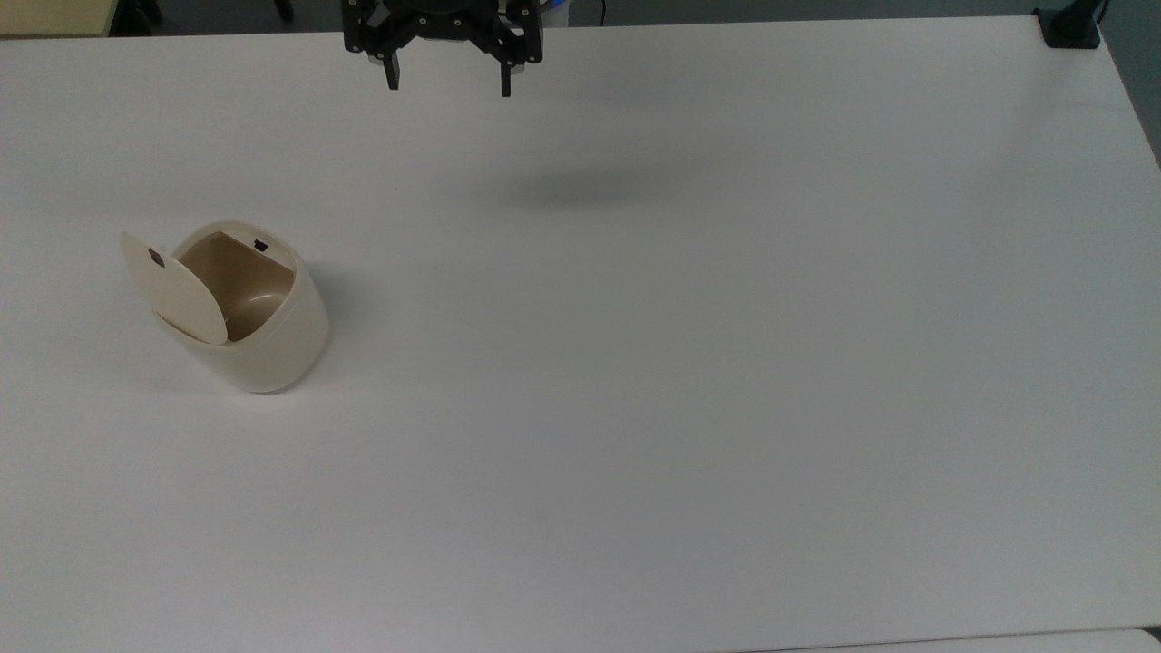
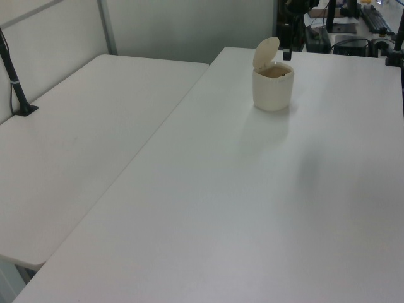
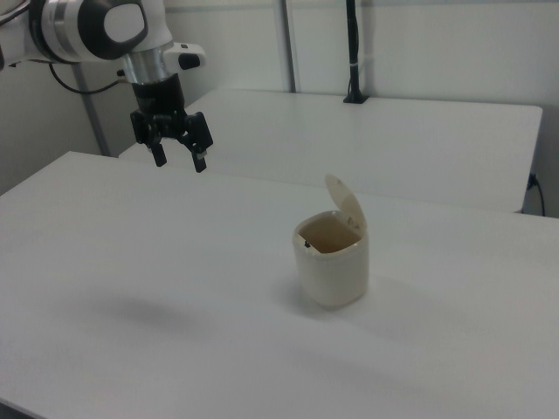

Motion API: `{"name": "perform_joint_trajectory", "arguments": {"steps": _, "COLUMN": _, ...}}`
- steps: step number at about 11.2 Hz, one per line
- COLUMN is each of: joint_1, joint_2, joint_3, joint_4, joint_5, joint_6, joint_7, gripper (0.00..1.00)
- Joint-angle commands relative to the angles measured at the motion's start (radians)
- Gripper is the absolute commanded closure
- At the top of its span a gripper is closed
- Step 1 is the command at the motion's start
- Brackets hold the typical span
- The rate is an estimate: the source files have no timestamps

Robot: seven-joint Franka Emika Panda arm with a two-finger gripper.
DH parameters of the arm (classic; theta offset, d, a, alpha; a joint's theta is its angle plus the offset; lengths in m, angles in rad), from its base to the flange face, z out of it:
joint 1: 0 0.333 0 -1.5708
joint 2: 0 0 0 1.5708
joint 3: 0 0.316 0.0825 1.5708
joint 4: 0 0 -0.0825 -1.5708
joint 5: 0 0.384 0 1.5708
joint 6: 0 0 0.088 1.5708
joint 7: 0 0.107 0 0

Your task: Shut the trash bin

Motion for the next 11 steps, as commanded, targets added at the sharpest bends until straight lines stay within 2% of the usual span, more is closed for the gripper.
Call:
{"name": "perform_joint_trajectory", "arguments": {"steps": 1, "joint_1": -0.002, "joint_2": -0.033, "joint_3": -0.011, "joint_4": -0.023, "joint_5": 0.020, "joint_6": -0.024, "joint_7": -0.022, "gripper": 0.00}}
{"name": "perform_joint_trajectory", "arguments": {"steps": 9, "joint_1": -0.002, "joint_2": -0.033, "joint_3": -0.009, "joint_4": -0.023, "joint_5": 0.020, "joint_6": -0.026, "joint_7": -0.034, "gripper": 0.00}}
{"name": "perform_joint_trajectory", "arguments": {"steps": 10, "joint_1": -0.002, "joint_2": -0.033, "joint_3": -0.009, "joint_4": -0.025, "joint_5": 0.020, "joint_6": -0.029, "joint_7": -0.047, "gripper": 0.06}}
{"name": "perform_joint_trajectory", "arguments": {"steps": 11, "joint_1": -0.002, "joint_2": -0.033, "joint_3": -0.011, "joint_4": -0.023, "joint_5": 0.020, "joint_6": -0.032, "joint_7": -0.059, "gripper": 0.26}}
